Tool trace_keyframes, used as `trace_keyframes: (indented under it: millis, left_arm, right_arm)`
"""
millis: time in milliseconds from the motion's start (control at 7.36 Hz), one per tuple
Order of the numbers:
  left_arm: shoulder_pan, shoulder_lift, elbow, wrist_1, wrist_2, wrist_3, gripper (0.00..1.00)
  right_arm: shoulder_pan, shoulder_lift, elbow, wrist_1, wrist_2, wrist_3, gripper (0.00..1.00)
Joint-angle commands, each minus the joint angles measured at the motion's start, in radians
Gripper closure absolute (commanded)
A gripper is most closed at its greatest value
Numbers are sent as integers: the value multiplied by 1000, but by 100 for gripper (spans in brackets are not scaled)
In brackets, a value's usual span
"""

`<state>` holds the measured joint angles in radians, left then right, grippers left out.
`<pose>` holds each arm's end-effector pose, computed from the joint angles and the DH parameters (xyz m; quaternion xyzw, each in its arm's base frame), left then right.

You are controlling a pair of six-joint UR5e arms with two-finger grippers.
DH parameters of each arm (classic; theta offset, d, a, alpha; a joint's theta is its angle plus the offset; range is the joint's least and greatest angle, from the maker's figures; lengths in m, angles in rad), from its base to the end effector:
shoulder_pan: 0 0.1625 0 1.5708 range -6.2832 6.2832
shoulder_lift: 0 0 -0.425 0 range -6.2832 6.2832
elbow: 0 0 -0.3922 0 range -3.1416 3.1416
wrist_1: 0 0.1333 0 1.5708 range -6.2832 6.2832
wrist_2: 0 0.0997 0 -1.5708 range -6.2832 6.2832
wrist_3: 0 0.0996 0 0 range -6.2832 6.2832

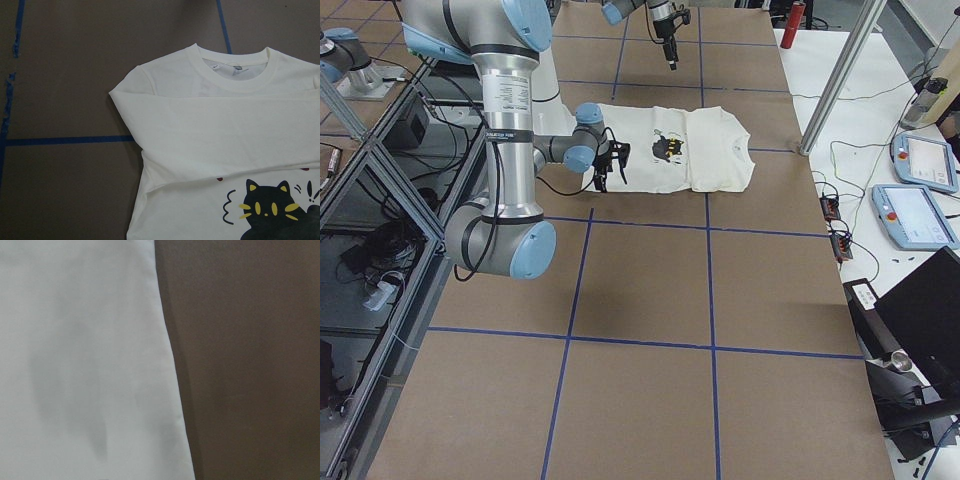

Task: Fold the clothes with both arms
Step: 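Release the sleeve and withdraw the left gripper while the right gripper moves to the hem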

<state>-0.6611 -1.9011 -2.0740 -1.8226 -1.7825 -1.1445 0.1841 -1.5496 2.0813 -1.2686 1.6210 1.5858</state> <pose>0.3526 -0.4167 0.2314 0.1882 0.4863 -0.0456 0.8521 -0.4560 -0.2154 0.3816 0.0113 -0.4053 0.0807 0.9105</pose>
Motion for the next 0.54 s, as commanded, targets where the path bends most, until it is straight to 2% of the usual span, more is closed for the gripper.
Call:
trace_keyframes:
  millis: [0, 136, 272, 408]
  left_arm:
    - [0, 1, -12, 2, 0, 0, 1]
    - [0, 1, -17, 2, 0, 0, 1]
    - [0, 1, -17, 2, 0, 0, 1]
    - [0, 1, -17, 2, 0, 0, 1]
  right_arm:
    - [-61, -10, 0, 0, -27, 57, 0]
    - [-87, -9, 0, 0, -45, 69, 1]
    - [-89, -9, 0, -2, -46, 69, 10]
    - [-89, -7, 0, -2, -44, 69, 33]
